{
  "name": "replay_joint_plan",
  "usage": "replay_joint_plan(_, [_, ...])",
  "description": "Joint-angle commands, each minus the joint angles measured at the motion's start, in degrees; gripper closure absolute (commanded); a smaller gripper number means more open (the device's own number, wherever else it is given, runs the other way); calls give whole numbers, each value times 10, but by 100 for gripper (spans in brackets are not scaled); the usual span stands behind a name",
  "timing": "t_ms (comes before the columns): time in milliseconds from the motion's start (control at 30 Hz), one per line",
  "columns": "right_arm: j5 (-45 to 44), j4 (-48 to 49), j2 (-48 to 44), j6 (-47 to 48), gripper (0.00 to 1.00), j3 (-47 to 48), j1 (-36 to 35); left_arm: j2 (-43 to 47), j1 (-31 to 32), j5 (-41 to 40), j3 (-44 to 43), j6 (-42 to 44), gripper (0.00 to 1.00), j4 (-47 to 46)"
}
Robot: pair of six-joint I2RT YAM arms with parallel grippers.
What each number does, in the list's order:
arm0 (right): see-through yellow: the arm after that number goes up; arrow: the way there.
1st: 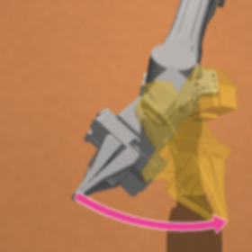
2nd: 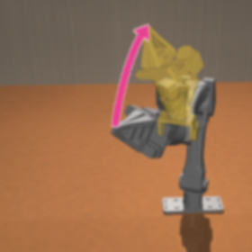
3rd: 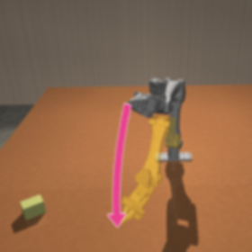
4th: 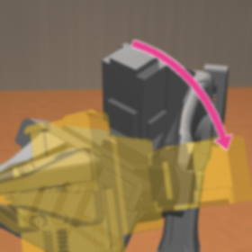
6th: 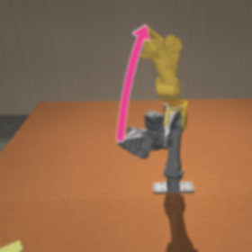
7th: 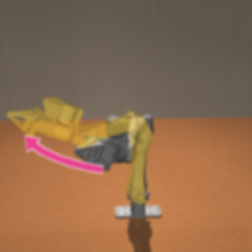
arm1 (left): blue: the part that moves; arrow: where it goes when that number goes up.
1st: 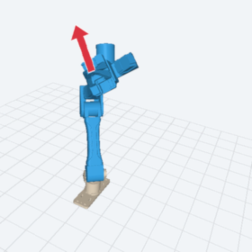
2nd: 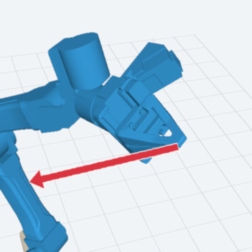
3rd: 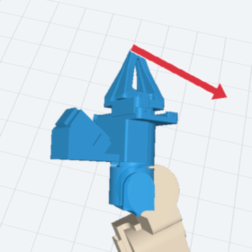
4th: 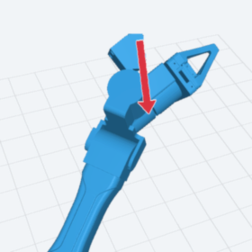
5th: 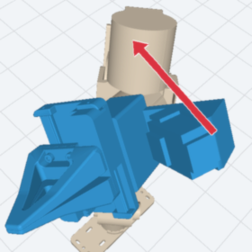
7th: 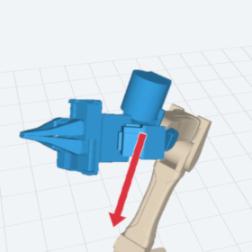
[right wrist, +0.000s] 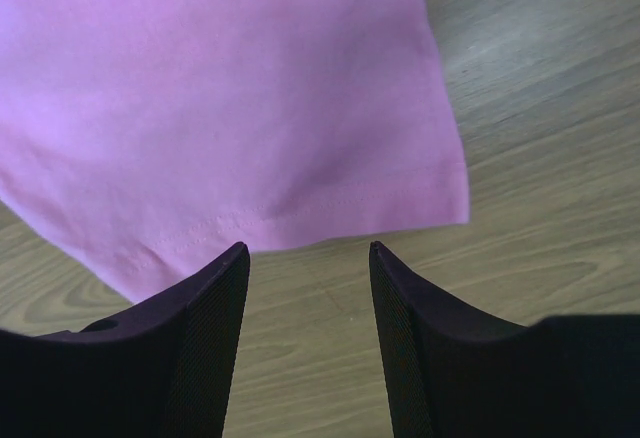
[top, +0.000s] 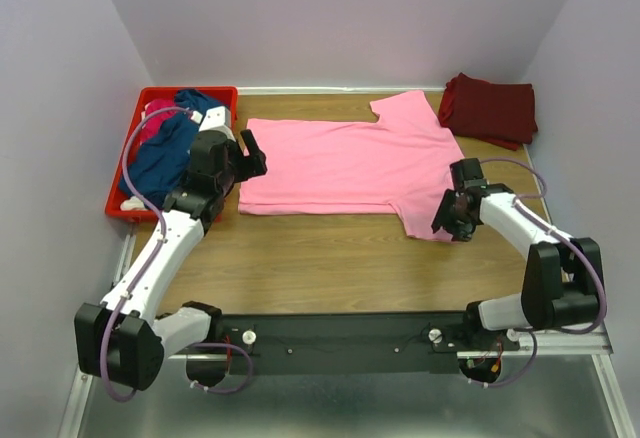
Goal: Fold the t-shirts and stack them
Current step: Fold the tshirt
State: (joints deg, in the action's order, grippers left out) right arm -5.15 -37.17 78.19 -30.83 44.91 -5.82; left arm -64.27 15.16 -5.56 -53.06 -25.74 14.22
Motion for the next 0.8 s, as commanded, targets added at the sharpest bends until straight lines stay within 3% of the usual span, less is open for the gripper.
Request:
replay_joint_plan(0, [-39, 27, 40, -19, 42, -1, -21, 25, 6, 26, 14, 2, 14, -44])
replay_joint_plan(200, [-41, 48, 80, -18, 48, -17, -31, 45, 6, 19, 35, 2, 14, -38])
replay_joint_plan(300, [-46, 49, 82, -17, 71, -18, -32, 53, 6, 16, 44, 1, 14, -36])
replay_joint_plan(333, [-46, 48, 72, -12, 83, -16, -33, 58, 5, 14, 46, 0, 14, -35])
replay_joint_plan(433, [-42, 41, 60, -3, 99, 3, -33, 63, 6, 9, 54, -1, 14, -35])
replay_joint_plan(633, [-41, 18, 66, 16, 99, 131, -33, 62, 6, 8, 58, 1, 14, -31])
replay_joint_plan(767, [-54, 18, 153, 29, 99, 237, -32, 60, 6, 9, 62, -1, 14, -23])
